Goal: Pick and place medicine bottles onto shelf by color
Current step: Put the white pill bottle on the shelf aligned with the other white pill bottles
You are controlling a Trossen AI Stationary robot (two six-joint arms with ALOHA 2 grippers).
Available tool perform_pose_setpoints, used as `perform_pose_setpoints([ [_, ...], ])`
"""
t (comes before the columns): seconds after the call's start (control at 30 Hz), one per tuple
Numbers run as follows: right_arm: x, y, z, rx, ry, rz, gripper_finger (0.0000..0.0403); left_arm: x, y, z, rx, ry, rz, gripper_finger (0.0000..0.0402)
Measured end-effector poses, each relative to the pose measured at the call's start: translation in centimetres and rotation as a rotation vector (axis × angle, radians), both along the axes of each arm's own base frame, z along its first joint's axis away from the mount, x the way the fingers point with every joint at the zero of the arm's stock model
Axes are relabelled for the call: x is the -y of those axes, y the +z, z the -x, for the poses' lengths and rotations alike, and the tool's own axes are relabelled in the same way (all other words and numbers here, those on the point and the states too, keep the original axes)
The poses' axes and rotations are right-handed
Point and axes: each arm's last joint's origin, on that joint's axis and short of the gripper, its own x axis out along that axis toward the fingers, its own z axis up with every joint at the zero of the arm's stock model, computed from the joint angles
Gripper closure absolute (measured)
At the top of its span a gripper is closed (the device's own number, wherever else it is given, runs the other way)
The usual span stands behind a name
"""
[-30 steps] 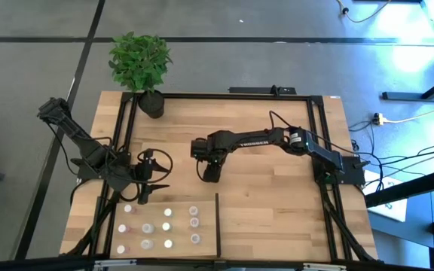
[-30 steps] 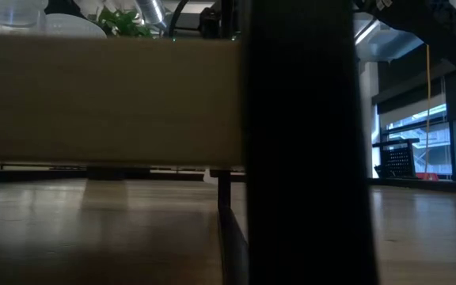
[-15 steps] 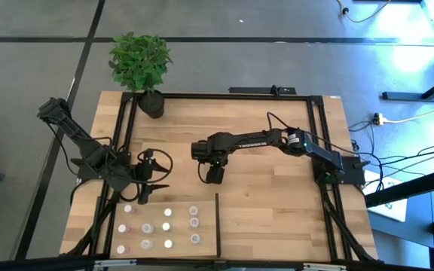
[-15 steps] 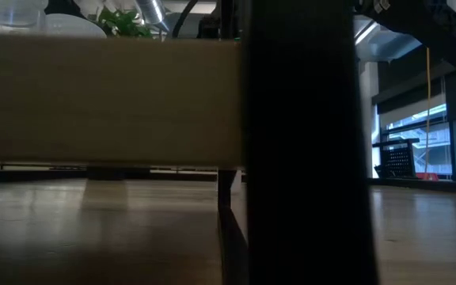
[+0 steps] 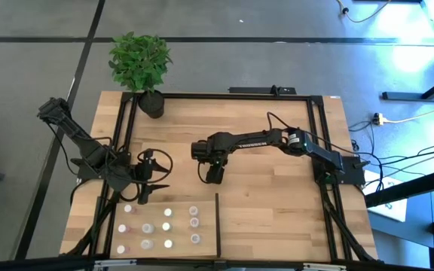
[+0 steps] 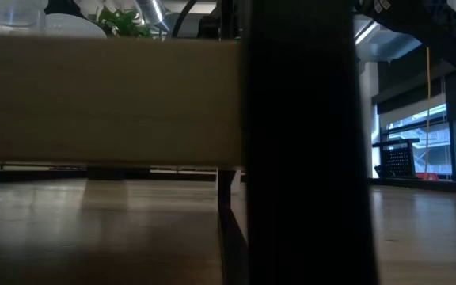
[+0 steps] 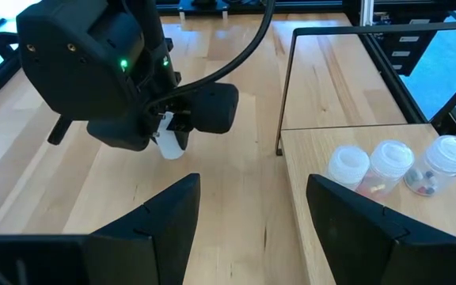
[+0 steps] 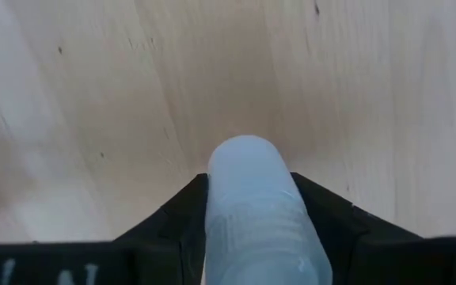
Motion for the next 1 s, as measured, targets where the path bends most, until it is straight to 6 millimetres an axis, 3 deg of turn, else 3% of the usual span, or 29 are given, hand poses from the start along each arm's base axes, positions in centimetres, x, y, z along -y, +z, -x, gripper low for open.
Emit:
perform_pose_setpoints([
  [0.13, 0.0, 0.0, -0.1, 0.007, 0.000, 0.000, 0.0241, 0.0, 0.0, 0.0, 0.000, 0.000, 0.000, 0.0176],
  [0.47, 0.0, 0.0, -0.1, 0.007, -0.002, 0.000, 0.0150, 0.0, 0.0, 0.0, 0.000, 0.000, 0.000, 0.0176],
  [0.73, 0.1, 0.2, 0.0, -0.004, -0.009, 0.000, 0.0139, 0.0, 0.0, 0.0, 0.000, -0.003, -0.005, 0.0176],
  [0.87, 0.2, 1.3, -0.1, -0.006, -0.018, 0.019, 0.0138, 0.0, 0.0, 0.0, 0.000, -0.003, -0.005, 0.0176],
  [1.0, 0.5, 3.7, -0.3, 0.012, -0.028, 0.127, 0.0138, 0.0, 0.0, 0.0, 0.000, -0.003, -0.005, 0.0176],
])
